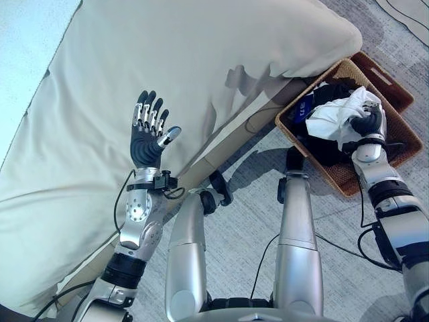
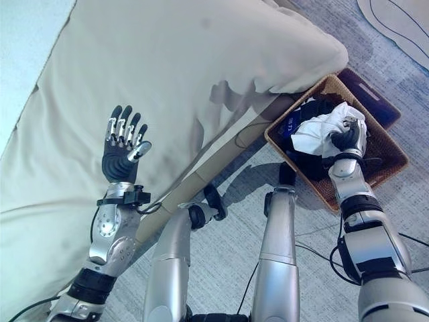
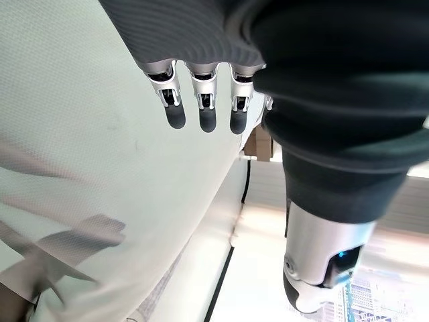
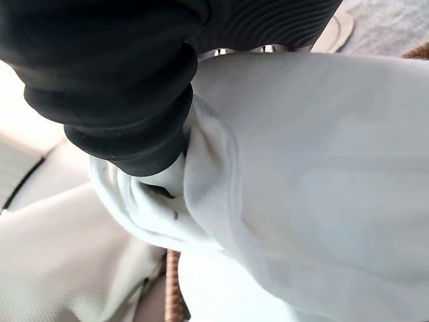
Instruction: Pick up clothes into the bucket
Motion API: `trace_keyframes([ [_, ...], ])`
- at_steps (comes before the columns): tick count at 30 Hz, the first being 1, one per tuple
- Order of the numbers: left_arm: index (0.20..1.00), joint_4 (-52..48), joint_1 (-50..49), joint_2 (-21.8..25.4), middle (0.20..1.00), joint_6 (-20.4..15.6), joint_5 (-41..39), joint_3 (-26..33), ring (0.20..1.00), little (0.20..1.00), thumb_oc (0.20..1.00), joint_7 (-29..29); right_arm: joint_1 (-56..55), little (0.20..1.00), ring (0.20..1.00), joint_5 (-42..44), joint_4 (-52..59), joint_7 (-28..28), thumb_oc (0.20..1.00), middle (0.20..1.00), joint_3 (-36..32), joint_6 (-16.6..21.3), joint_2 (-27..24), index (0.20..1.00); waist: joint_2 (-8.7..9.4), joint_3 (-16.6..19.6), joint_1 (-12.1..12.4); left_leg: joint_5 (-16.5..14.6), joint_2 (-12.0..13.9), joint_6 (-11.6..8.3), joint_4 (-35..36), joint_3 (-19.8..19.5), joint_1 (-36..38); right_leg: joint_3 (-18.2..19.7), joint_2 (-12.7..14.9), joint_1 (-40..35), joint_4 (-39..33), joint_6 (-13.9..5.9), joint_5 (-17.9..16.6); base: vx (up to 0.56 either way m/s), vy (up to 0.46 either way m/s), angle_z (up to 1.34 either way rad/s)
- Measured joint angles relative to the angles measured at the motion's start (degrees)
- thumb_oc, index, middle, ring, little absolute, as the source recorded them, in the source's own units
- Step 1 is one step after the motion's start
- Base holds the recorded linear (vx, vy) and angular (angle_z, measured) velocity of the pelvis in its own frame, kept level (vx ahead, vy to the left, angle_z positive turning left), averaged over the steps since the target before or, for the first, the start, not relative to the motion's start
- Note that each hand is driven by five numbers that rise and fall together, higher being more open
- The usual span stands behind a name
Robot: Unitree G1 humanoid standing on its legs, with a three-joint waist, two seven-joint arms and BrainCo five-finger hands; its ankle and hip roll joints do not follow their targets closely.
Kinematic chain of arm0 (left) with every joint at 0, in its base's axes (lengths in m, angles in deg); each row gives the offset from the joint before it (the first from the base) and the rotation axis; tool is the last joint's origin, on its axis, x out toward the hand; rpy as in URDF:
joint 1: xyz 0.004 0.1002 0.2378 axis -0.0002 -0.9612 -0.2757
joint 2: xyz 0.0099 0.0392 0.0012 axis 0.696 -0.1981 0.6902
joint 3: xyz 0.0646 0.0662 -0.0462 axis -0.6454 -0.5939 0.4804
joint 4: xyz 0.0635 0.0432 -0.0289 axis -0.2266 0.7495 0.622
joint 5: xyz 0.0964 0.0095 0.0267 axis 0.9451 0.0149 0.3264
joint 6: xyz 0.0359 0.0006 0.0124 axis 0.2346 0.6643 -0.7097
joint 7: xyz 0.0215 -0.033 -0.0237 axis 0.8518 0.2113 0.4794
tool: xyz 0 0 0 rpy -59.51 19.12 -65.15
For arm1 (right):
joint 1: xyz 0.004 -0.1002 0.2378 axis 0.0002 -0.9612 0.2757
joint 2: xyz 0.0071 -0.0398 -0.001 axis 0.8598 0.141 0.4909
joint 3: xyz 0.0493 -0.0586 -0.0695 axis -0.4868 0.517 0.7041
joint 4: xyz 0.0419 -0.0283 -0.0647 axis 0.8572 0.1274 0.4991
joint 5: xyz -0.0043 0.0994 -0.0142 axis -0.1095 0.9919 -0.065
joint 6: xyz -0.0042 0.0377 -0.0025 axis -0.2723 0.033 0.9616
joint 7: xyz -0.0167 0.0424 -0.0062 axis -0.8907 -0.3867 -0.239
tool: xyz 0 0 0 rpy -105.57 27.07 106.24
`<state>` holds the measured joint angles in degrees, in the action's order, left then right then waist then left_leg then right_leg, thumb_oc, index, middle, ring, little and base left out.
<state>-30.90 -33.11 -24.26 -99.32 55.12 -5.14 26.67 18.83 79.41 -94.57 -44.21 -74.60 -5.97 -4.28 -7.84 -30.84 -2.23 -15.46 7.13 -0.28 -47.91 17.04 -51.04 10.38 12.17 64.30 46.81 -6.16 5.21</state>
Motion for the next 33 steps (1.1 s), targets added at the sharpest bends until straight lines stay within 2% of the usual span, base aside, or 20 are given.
trace_keyframes([
  [1, 1.0, 0.0, 0.1, -0.3, 1.0, 0.0, 0.0, 0.0, 1.0, 1.0, 1.0, 0.1, 0.0, 0.445, 0.445, -0.3, 0.0, 0.0, 0.445, 0.445, 0.0, 0.0, 0.0, 0.445, 0.0, 0.0, 0.0, 0.0, 0.0, -0.02, 0.0, 0.0, -0.2, 0.0, 0.0, 0.1, -0.1, 0.0, 0.0, 0.0, 0.0, 0.0],
  [2, 1.0, 0.0, 0.2, -0.4, 1.0, 0.0, 0.0, 0.0, 1.0, 1.0, 1.0, 0.1, 0.0, 0.934, 0.934, -0.4, 0.0, 0.1, 0.934, 0.934, 0.0, 0.0, 0.0, 0.934, 0.0, 0.0, -0.1, 0.0, 0.0, -0.02, 0.0, -0.1, -0.3, -0.1, 0.0, 0.2, -0.1, 0.0, 0.0, 0.0, 0.0, 0.0],
  [3, 1.0, 0.0, 0.4, -0.6, 1.0, 0.0, 0.0, 0.0, 1.0, 1.0, 1.0, 0.1, 0.0, 1.0, 1.0, -0.5, -0.2, 0.2, 1.0, 1.0, 0.0, 0.0, 0.0, 1.0, 0.0, 0.0, 0.0, 0.0, 0.1, -0.02, 0.0, -0.1, -0.5, -0.1, 0.0, 0.3, -0.2, 0.01, 0.0, 0.0, 0.0, 0.0],
  [12, 1.0, 0.0, 1.5, -0.8, 1.0, 0.1, 0.0, 0.0, 1.0, 1.0, 1.0, 0.4, -0.9, 1.0, 1.0, -0.6, -0.1, 1.6, 1.0, 1.0, 0.2, -0.2, 1.2, 1.0, 0.12, 0.0, -0.2, 0.0, 0.2, -0.02, -0.5, -1.5, -0.2, -1.8, 0.0, -1.7, -1.1, 0.25, -0.2, 0.0, 0.001, 0.02],
  [17, 1.0, 0.0, 2.0, -1.1, 1.0, 0.1, 0.0, 0.2, 1.0, 1.0, 1.0, 0.4, -4.0, 1.0, 1.0, -2.3, 2.5, 2.5, 1.0, 1.0, 1.9, -0.2, 2.1, 1.0, 0.36, 0.1, -0.3, 0.8, 0.1, 0.37, 3.1, -2.0, 3.2, -3.3, 0.3, -6.3, -5.4, -0.15, -0.7, 0.01, -0.006, 0.02],
  [20, 1.0, 0.0, 1.9, -1.5, 1.0, 0.1, 0.0, 1.1, 1.0, 1.0, 1.0, 0.3, -6.3, 1.0, 1.0, -2.3, 3.7, 2.7, 1.0, 1.0, 1.7, -0.4, 3.6, 1.0, 1.05, 0.2, -1.4, 1.8, -0.4, 0.03, 5.8, -3.0, 5.7, -5.0, 1.0, -9.9, -7.8, -0.41, -1.4, -0.01, -0.034, 0.15],
  [23, 1.0, 0.1, 2.1, -1.7, 1.0, 0.0, 0.0, 2.6, 1.0, 1.0, 1.0, 0.3, -10.0, 1.0, 1.0, -2.3, 7.8, 2.7, 1.0, 1.0, 1.5, -0.4, 4.5, 1.0, 2.09, 0.5, -1.6, 4.0, -0.8, -0.36, 9.7, -3.3, 9.5, -6.4, 1.3, -13.9, -10.9, -0.49, -3.0, 0.02, -0.032, 0.13],
  [25, 1.0, 0.9, 1.5, -2.2, 1.0, 0.1, -0.9, 2.9, 1.0, 1.0, 1.0, -0.1, -13.9, 1.0, 1.0, -2.2, 12.8, 2.8, 1.0, 1.0, -0.7, -0.3, 5.9, 1.0, 2.79, 0.2, -1.9, 5.3, -1.6, -0.83, 14.1, -3.9, 14.4, -8.4, 2.2, -19.2, -13.6, -0.32, -3.0, 0.11, -0.056, 0.23],
  [28, 1.0, 1.3, -1.1, -2.2, 1.0, -0.1, -1.1, 3.8, 1.0, 1.0, 1.0, -0.5, -19.8, 1.0, 1.0, -2.3, 17.4, 2.9, 1.0, 1.0, -0.8, 0.2, 8.4, 1.0, 5.03, 2.2, -1.4, 6.1, -1.7, -1.47, 18.8, -4.7, 20.5, -10.3, 2.2, -25.3, -16.8, -0.2, -2.6, 0.1, -0.072, 0.13],
  [30, 1.0, 2.2, -2.0, -2.1, 1.0, -0.1, -1.1, 4.8, 1.0, 1.0, 1.0, -0.8, -23.5, 1.0, 1.0, -2.7, 20.9, 3.9, 1.0, 1.0, -0.8, 0.4, 8.2, 1.0, 5.92, 3.3, -1.5, 8.2, -2.0, -2.39, 22.6, -6.2, 23.5, -12.4, 2.2, -29.1, -19.7, -0.25, -3.0, 0.11, -0.086, 0.28],
  [31, 1.0, 2.8, -2.7, -1.9, 1.0, -0.1, -1.1, 5.0, 1.0, 1.0, 1.0, -0.9, -25.0, 1.0, 1.0, -2.8, 21.0, 4.2, 1.0, 1.0, -0.9, 0.5, 8.3, 1.0, 6.9, 4.2, -1.5, 9.0, -2.1, -2.27, 24.7, -6.8, 25.4, -13.6, 2.2, -31.2, -21.4, -0.14, -3.2, 0.09, -0.058, 0.25],
  [33, 1.0, 2.9, -3.9, -1.4, 1.0, -0.1, -1.0, 5.0, 1.0, 1.0, 1.0, -1.4, -26.7, 1.0, 1.0, -2.8, 21.5, 5.0, 1.0, 1.0, -2.6, 0.9, 8.6, 1.0, 7.66, 5.2, -1.4, 10.3, -2.2, -2.61, 27.8, -7.9, 27.8, -15.1, 2.0, -34.3, -24.1, 0.01, -3.7, 0.1, -0.056, 0.21],
])
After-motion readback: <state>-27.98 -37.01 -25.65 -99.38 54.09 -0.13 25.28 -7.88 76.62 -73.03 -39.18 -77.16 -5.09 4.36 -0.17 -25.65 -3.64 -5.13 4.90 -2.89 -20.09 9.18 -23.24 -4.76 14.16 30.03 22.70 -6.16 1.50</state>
